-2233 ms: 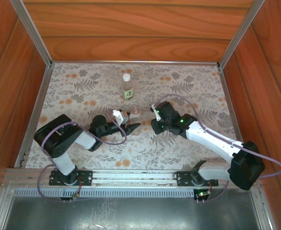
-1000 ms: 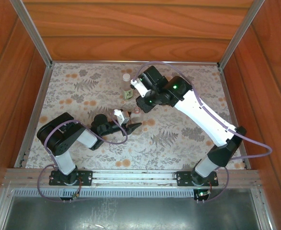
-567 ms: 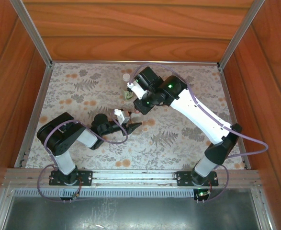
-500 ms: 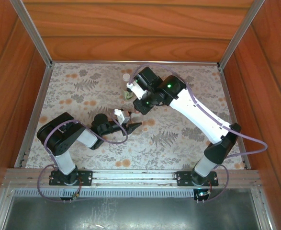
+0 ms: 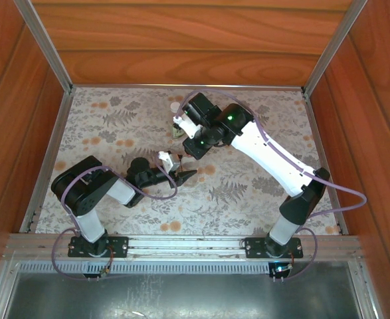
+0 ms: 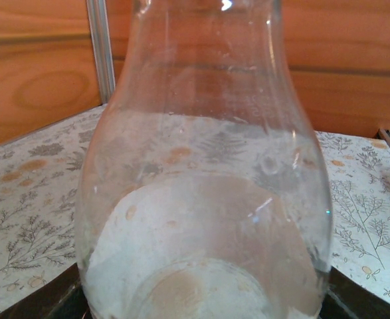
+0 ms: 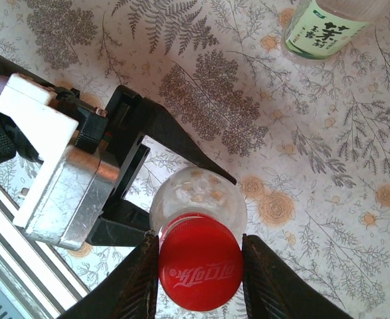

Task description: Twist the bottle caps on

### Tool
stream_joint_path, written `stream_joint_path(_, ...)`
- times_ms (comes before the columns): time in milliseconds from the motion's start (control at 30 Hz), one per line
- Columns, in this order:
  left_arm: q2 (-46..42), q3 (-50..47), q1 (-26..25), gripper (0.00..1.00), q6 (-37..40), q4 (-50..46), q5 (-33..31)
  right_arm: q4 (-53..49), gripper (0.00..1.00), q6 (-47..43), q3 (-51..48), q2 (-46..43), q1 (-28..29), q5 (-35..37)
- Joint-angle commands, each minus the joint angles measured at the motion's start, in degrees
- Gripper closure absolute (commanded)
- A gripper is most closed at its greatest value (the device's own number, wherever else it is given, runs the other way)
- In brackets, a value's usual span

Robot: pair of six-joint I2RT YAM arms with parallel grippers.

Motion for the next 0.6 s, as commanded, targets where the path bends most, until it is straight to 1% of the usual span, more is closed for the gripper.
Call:
stream_joint_path(0,1.82,-0.74,0.39,0.40,0.72,-8.51,0.68,-2.58,0.62,-1.13,1.26,0.97,1.19,-0.67)
stream_joint_path(400,1.77,-0.95,0.45,0.40,0.72,-8.66,0.55,-3.62,0.63,-1.97,1.67,1.79,2.79,2.80)
stream_joint_path(567,1.63,-0.92,1.04,0.40,-0.20,-8.71,0.72,1.12,0.65,-0.58,-2.03,-0.85,2.90,4.32)
